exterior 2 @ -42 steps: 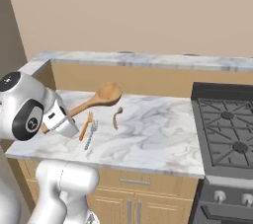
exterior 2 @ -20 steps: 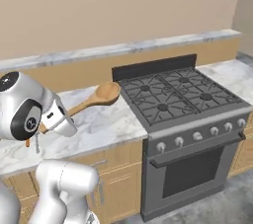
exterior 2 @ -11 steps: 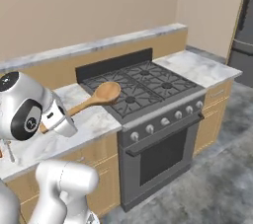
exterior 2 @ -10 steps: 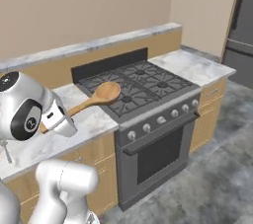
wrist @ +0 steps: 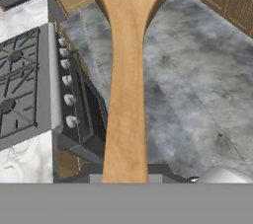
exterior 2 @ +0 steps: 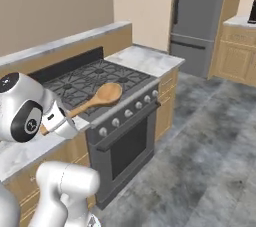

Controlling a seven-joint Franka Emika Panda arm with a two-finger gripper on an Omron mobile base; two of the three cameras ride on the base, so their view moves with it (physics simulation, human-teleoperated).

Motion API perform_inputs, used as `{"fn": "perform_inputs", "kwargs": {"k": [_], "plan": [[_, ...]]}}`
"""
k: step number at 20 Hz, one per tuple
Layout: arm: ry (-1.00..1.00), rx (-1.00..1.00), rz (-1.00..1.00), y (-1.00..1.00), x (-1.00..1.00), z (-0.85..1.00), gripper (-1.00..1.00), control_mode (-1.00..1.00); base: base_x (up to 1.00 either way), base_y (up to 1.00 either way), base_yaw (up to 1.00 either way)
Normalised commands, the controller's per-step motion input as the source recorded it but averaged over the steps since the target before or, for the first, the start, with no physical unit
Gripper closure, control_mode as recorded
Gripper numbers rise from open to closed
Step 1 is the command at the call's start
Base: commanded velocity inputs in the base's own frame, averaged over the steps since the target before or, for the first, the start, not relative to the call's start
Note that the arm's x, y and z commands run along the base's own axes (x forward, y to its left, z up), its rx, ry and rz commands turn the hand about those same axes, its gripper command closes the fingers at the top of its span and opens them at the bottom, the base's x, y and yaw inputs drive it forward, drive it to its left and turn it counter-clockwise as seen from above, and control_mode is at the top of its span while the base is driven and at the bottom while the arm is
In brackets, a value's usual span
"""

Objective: Organize the utensils by type. Pick up the wooden spoons from the counter and place them in the open cabinet. Then pick up the metallic utensils from the counter and place them in the open drawer.

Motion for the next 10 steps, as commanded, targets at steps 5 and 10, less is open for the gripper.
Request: {"fn": "perform_inputs", "kwargs": {"k": [5, 10], "plan": [[0.00, 0.00, 0.00, 0.00, 0.00, 0.00, 1.00, 1.00, 0.05, -0.44, -0.38], [0.00, 0.00, 0.00, 0.00, 0.00, 0.00, 1.00, 1.00, 0.08, -0.40, -0.41]]}}
